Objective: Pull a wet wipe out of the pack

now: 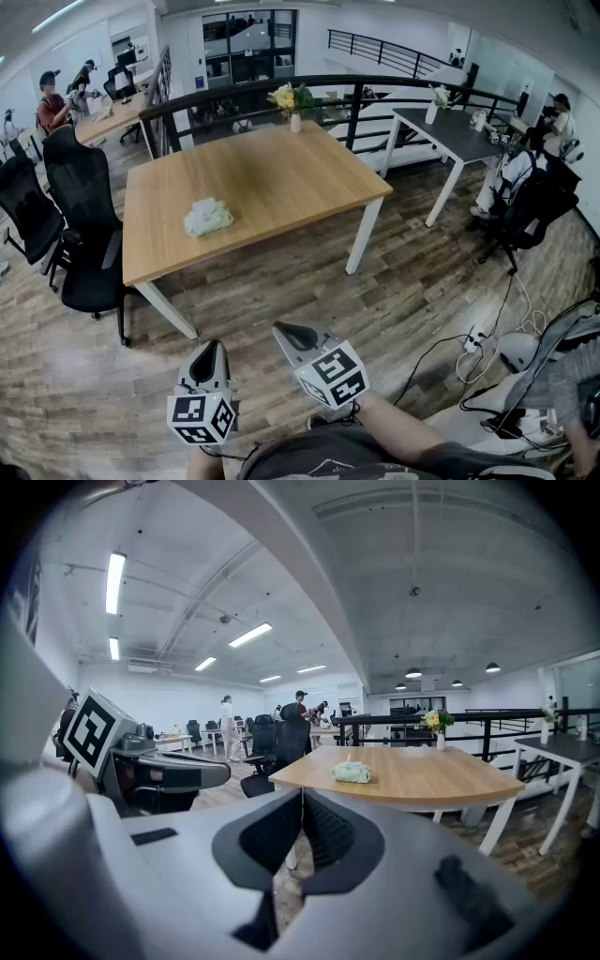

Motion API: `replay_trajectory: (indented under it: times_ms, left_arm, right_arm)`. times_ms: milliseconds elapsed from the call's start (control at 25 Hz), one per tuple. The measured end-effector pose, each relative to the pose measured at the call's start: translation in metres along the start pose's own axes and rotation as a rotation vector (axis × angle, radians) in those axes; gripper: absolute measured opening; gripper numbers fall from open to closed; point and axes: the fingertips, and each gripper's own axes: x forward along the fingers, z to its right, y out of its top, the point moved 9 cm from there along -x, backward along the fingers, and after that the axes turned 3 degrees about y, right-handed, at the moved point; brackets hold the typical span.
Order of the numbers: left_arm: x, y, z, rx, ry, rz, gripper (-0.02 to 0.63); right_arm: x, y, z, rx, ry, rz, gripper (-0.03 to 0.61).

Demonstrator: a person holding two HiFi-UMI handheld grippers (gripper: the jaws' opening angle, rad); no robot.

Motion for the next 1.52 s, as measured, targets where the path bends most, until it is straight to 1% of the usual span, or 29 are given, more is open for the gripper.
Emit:
replay_trajectory:
  times_ms: [200, 440, 640, 840, 1080, 1280, 1520]
  left_arm:
    - [0.018, 0.011, -0.012, 0.013, -0.025, 0.028, 0.029]
    - [0.050, 0.013, -0.034, 0.022, -0.039, 0.005, 0.029]
    - [0.083, 0.023, -0.042, 0.010, -0.036, 0.005, 0.029]
    - [0.115, 0.034, -0.039, 0.022, -0.030, -0.010, 0.029]
    - [0.158, 0.038, -0.033, 0.007, -0.002, -0.027, 0.029]
    - [0.191, 0.046, -0.029, 0.011, 0.034, -0.015, 0.029]
    - [0.203, 0.052, -0.041, -0.006, 0.078, -0.012, 0.029]
  right_arm:
    - [0.019, 0.008, 0.013, -0.006, -0.010, 0.016, 0.026]
    - [0.045, 0.009, 0.031, 0.021, -0.044, 0.019, 0.026]
    - [0.066, 0.013, 0.062, 0.033, -0.029, 0.010, 0.026]
    - [0.080, 0.020, 0.093, 0.058, -0.012, 0.018, 0.026]
    - [0.086, 0.018, 0.133, 0.085, 0.003, 0.049, 0.026]
    - [0.097, 0.017, 0.168, 0.089, 0.024, 0.048, 0.026]
    - [0.119, 0.017, 0.183, 0.091, 0.058, 0.032, 0.026]
